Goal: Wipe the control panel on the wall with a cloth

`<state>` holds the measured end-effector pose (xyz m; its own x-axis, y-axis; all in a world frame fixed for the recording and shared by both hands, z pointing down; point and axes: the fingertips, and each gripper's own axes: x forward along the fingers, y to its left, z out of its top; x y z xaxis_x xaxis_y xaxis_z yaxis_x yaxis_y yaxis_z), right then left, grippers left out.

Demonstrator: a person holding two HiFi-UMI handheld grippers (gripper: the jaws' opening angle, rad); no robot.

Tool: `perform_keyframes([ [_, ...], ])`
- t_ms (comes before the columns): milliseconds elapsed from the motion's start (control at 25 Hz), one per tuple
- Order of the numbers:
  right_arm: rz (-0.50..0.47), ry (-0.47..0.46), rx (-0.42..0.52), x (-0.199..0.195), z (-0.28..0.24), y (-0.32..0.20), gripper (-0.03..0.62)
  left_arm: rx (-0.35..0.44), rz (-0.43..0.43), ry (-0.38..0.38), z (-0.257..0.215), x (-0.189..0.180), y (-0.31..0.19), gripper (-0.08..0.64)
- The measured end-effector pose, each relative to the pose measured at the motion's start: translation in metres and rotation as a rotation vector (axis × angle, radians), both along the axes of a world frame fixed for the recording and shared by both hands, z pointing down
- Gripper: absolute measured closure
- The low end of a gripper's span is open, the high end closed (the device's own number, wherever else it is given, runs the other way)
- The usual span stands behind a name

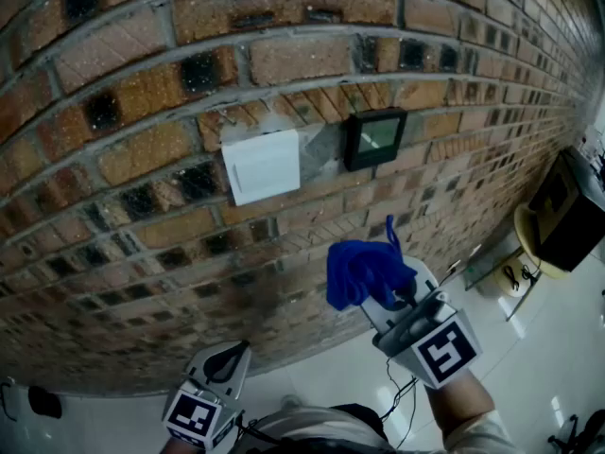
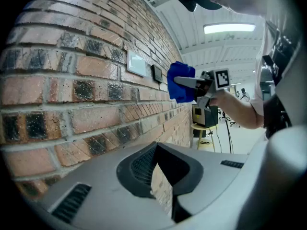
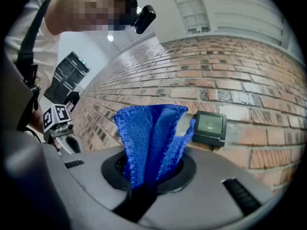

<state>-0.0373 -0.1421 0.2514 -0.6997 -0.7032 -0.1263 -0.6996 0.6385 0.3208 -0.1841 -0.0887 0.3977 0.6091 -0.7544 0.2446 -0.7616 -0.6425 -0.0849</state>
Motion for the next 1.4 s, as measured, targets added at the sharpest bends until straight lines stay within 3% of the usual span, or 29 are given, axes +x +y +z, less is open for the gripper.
perform_keyframes([
  [200, 0.034, -0.009, 0.141, -0.013, -0.058, -0.04, 0.503, -0.025, 0.027, 0.001, 0.018, -0.015, -0.018, 0.559],
  [440, 0.085, -0.036, 0.198, -0.01, -0.104, -0.082, 0.503, -0.017, 0.031, 0.055, 0.011, -0.011, -0.034, 0.559],
  [600, 0.095, -0.015, 0.255, 0.013, -0.116, -0.099, 0.503, -0.022, 0.018, 0.062, 0.011, -0.005, -0.043, 0.558],
  [680, 0.101, -0.011, 0.25, 0.029, -0.116, -0.103, 0.502, -0.028, 0.007, 0.066, 0.012, -0.001, -0.047, 0.558],
  [840, 0.205, 0.002, 0.204, 0.074, -0.11, -0.112, 0.503, -0.035, -0.017, 0.08, 0.013, 0.01, -0.052, 0.558],
  [1120, 0.262, 0.017, 0.203, 0.14, -0.102, -0.153, 0.503, -0.042, -0.042, 0.087, 0.016, 0.031, -0.051, 0.56],
  [1280, 0.251, 0.007, 0.185, 0.153, -0.097, -0.163, 0.502, -0.041, -0.076, 0.086, 0.013, 0.032, -0.045, 0.558],
  [1400, 0.236, -0.003, 0.222, 0.144, -0.109, -0.139, 0.503, -0.039, -0.108, 0.089, 0.011, 0.028, -0.041, 0.558],
])
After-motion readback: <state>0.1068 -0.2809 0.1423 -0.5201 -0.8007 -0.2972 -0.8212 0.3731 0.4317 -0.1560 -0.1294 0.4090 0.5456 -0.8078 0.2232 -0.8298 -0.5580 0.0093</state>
